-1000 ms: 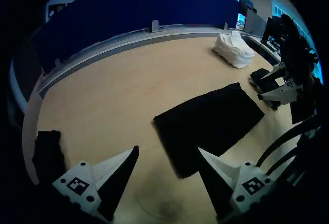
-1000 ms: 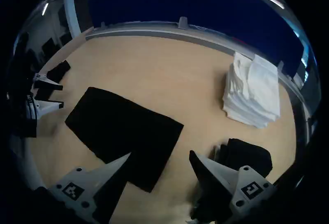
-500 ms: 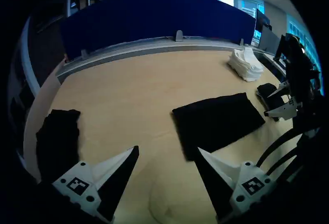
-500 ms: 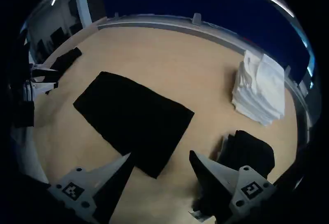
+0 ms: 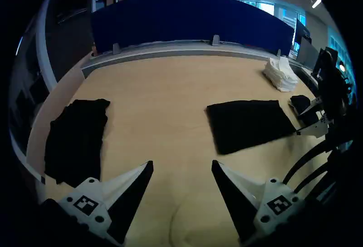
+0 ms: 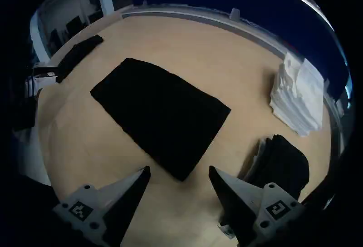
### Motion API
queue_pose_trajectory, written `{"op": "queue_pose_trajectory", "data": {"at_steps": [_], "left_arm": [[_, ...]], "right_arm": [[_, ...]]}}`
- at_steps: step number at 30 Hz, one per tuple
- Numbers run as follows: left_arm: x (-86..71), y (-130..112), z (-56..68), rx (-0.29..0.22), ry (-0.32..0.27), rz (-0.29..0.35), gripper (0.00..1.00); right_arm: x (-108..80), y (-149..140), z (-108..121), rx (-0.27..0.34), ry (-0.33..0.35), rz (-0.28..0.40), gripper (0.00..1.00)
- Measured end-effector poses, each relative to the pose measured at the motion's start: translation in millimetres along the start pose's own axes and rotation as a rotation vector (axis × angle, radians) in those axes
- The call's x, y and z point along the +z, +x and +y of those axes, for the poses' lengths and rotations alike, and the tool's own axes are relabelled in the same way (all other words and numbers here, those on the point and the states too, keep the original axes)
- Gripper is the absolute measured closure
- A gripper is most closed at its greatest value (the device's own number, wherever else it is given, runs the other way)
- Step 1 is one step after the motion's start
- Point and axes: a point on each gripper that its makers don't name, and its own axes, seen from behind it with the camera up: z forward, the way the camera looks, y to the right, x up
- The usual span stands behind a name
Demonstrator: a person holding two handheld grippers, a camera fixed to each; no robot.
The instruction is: Fold towel
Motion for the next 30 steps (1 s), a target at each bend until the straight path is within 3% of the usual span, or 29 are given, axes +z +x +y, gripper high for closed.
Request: {"op": "queue_pose_trajectory", "data": {"at_steps": [10, 12, 15, 25, 30], "left_arm": [[-17.0, -24, -14.1, -0.03, 0.025, -0.017, 0.04], [-17.6, -25, -16.9, -0.036, 0.03, -0.019, 0.04], [-18.9, -25, -19.6, -0.043, 0.032, -0.019, 0.04], [-19.8, -29, -26.8, -0.044, 0.037, -0.023, 0.04], [-20.9, -30, -28.1, -0.044, 0.037, -0.024, 0.04]], "right_arm": [[5.1, -9, 0, 0.003, -0.002, -0.019, 0.03], [6.6, -10, 1, 0.002, -0.003, -0.024, 0.07], [9.1, -14, 1, -0.003, -0.003, -0.034, 0.25], [16.1, -23, -2, -0.002, 0.016, -0.057, 0.39], [19.9, -22, -1, 0.004, 0.01, -0.056, 0.59]]}}
